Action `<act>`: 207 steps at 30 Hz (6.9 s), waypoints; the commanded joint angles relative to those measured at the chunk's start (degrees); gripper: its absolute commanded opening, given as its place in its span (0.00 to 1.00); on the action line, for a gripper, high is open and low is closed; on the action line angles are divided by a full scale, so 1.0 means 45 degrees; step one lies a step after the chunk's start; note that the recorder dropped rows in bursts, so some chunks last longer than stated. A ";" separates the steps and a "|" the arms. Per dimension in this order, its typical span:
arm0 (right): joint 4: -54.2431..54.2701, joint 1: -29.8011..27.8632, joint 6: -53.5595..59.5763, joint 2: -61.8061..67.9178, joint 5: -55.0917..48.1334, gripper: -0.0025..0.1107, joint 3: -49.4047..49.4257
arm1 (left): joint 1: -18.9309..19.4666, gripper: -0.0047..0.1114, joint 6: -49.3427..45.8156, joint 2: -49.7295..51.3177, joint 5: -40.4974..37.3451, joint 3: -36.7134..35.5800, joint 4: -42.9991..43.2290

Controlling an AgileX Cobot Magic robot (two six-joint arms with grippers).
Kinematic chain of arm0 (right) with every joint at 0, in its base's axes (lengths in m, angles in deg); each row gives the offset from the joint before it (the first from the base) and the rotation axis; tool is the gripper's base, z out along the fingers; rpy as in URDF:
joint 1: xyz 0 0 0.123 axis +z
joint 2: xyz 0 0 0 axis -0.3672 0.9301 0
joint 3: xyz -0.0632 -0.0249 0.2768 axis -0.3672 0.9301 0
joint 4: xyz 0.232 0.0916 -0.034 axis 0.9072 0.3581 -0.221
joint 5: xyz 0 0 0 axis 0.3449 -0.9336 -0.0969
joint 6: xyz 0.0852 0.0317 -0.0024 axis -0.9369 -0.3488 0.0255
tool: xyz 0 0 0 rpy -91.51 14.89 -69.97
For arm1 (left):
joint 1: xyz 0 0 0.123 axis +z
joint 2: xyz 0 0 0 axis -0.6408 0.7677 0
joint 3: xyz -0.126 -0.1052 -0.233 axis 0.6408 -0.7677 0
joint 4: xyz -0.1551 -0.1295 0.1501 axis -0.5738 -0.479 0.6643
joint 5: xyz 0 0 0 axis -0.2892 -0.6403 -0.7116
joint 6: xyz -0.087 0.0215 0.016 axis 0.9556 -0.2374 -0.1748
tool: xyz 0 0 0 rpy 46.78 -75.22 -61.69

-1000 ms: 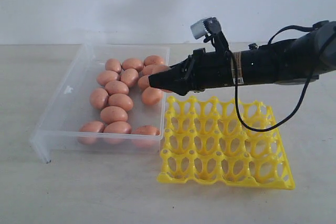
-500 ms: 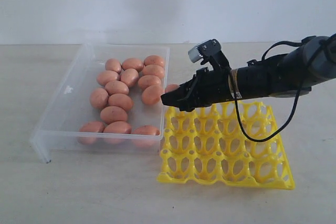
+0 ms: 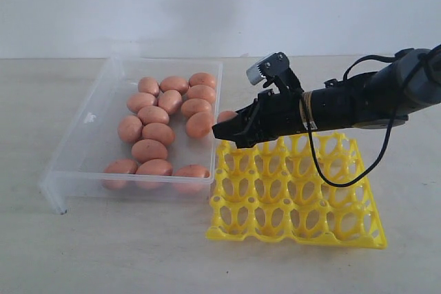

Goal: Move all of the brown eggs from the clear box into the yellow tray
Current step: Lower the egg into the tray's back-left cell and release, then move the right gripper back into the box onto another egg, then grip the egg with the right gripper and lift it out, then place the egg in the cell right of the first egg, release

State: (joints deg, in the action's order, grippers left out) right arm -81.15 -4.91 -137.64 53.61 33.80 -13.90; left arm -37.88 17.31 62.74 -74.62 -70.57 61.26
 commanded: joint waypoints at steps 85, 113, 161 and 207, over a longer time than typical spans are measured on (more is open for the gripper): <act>2.2746 0.5131 2.6678 0.1388 -1.9773 0.46 -0.9408 | -0.0113 0.00 0.0116 -0.0023 0.0054 -0.0039 -0.0092; 2.1259 0.5316 2.5439 0.2972 -1.9231 0.56 -0.9408 | -0.0113 0.00 0.0116 -0.0023 0.0054 -0.0039 -0.0092; 2.6003 0.5319 1.6271 -0.6528 0.1666 0.02 0.5424 | -0.0113 0.00 0.0116 -0.0023 0.0054 -0.0039 -0.0092; 0.1581 -0.1047 0.3016 -0.1350 -0.0108 0.02 0.2775 | -0.0113 0.00 0.0116 -0.0023 0.0054 -0.0039 -0.0092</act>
State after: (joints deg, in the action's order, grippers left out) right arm -76.22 -9.63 -125.55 47.81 34.98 -1.31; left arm -37.88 17.31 62.74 -74.62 -70.57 61.26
